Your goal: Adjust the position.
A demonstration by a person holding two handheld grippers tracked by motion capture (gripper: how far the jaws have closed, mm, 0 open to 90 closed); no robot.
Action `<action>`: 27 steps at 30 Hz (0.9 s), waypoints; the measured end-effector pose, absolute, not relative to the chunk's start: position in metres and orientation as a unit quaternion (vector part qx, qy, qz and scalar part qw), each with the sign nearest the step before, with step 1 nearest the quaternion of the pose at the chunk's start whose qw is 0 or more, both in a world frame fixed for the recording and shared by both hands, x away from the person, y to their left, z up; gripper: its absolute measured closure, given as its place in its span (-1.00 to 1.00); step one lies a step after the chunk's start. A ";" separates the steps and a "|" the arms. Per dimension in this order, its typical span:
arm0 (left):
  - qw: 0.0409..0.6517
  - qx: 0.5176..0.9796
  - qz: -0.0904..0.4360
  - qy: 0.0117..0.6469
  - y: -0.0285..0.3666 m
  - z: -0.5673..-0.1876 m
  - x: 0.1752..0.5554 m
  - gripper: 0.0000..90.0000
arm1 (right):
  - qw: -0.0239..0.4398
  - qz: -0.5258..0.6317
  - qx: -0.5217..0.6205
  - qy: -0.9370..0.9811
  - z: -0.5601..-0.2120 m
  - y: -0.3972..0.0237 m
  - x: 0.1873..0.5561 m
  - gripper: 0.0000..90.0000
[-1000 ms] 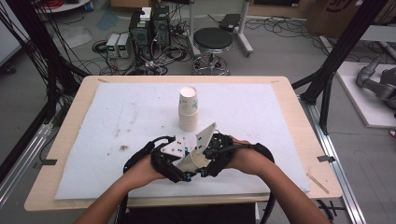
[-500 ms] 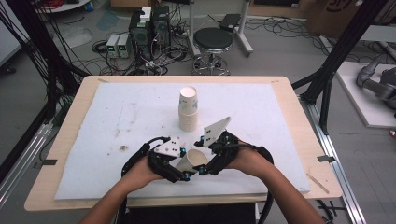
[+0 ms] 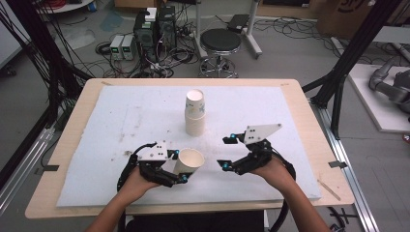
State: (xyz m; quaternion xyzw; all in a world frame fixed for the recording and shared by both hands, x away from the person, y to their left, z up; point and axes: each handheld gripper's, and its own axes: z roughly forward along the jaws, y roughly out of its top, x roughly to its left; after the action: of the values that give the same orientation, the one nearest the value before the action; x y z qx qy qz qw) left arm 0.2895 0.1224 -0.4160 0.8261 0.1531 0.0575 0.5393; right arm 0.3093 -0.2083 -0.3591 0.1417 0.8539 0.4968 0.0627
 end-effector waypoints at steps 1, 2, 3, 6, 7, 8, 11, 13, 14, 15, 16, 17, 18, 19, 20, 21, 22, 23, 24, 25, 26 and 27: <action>0.542 0.824 0.059 0.156 0.124 -0.417 0.289 -0.28 | 0.066 0.502 0.150 0.849 -0.362 -0.213 0.309 -0.50; 0.545 0.821 0.061 0.159 0.126 -0.418 0.289 -0.28 | 0.068 0.508 0.158 0.844 -0.365 -0.219 0.308 -0.49; 0.547 0.819 0.064 0.160 0.128 -0.419 0.289 -0.28 | 0.071 0.516 0.164 0.838 -0.368 -0.223 0.307 -0.49; 0.559 0.809 0.074 0.166 0.134 -0.421 0.288 -0.28 | 0.080 0.526 0.183 0.826 -0.375 -0.235 0.305 -0.49; 0.562 0.806 0.076 0.168 0.135 -0.421 0.288 -0.28 | 0.084 0.527 0.188 0.825 -0.376 -0.238 0.305 -0.49; 0.568 0.801 0.081 0.170 0.138 -0.422 0.288 -0.28 | 0.086 0.529 0.190 0.822 -0.378 -0.240 0.305 -0.49; 0.582 0.788 0.094 0.176 0.143 -0.423 0.287 -0.28 | 0.109 0.528 0.203 0.818 -0.382 -0.249 0.304 -0.49; 0.591 0.778 0.106 0.182 0.150 -0.424 0.285 -0.28 | 0.112 0.529 0.213 0.814 -0.387 -0.255 0.304 -0.49; 0.593 0.776 0.109 0.184 0.152 -0.425 0.285 -0.28 | 0.114 0.529 0.220 0.811 -0.390 -0.258 0.304 -0.49; 0.596 0.773 0.115 0.187 0.155 -0.425 0.285 -0.28 | 0.117 0.529 0.222 0.810 -0.391 -0.260 0.304 -0.49; 0.600 0.768 0.120 0.191 0.159 -0.426 0.285 -0.28 | 0.121 0.527 0.229 0.810 -0.394 -0.263 0.304 -0.49; 0.605 0.762 0.125 0.196 0.162 -0.426 0.285 -0.28 | 0.122 0.526 0.236 0.808 -0.397 -0.266 0.304 -0.49; 0.608 0.757 0.129 0.199 0.166 -0.427 0.286 -0.28 | 0.123 0.526 0.241 0.806 -0.400 -0.269 0.304 -0.49; 0.614 0.750 0.137 0.206 0.169 -0.427 0.287 -0.28 | 0.126 0.524 0.247 0.806 -0.403 -0.272 0.304 -0.49; 0.616 0.746 0.141 0.209 0.172 -0.427 0.287 -0.28 | 0.130 0.523 0.253 0.804 -0.405 -0.275 0.304 -0.49; 0.618 0.742 0.148 0.212 0.174 -0.427 0.287 -0.28 | 0.130 0.519 0.258 0.804 -0.406 -0.277 0.304 -0.49; 0.621 0.738 0.151 0.215 0.176 -0.427 0.287 -0.29 | 0.134 0.517 0.262 0.804 -0.406 -0.279 0.305 -0.48; 0.624 0.735 0.153 0.216 0.178 -0.427 0.287 -0.29 | 0.136 0.516 0.264 0.803 -0.406 -0.280 0.305 -0.48; 0.626 0.731 0.161 0.217 0.180 -0.427 0.287 -0.29 | 0.140 0.516 0.265 0.803 -0.406 -0.282 0.305 -0.48; 0.628 0.728 0.165 0.220 0.180 -0.427 0.287 -0.30 | 0.144 0.517 0.267 0.801 -0.406 -0.284 0.305 -0.48; 0.630 0.724 0.169 0.222 0.182 -0.426 0.287 -0.30 | 0.144 0.517 0.269 0.800 -0.405 -0.285 0.305 -0.48; 0.630 0.722 0.176 0.225 0.183 -0.426 0.287 -0.30 | 0.149 0.517 0.269 0.799 -0.405 -0.286 0.305 -0.48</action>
State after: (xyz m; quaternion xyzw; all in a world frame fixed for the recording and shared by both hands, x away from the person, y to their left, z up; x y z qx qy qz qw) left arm 0.2873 0.1835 -0.4258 0.7222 0.2250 0.1756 0.6301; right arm 0.3052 -0.2860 -0.4049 0.2688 0.7988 0.5173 0.1487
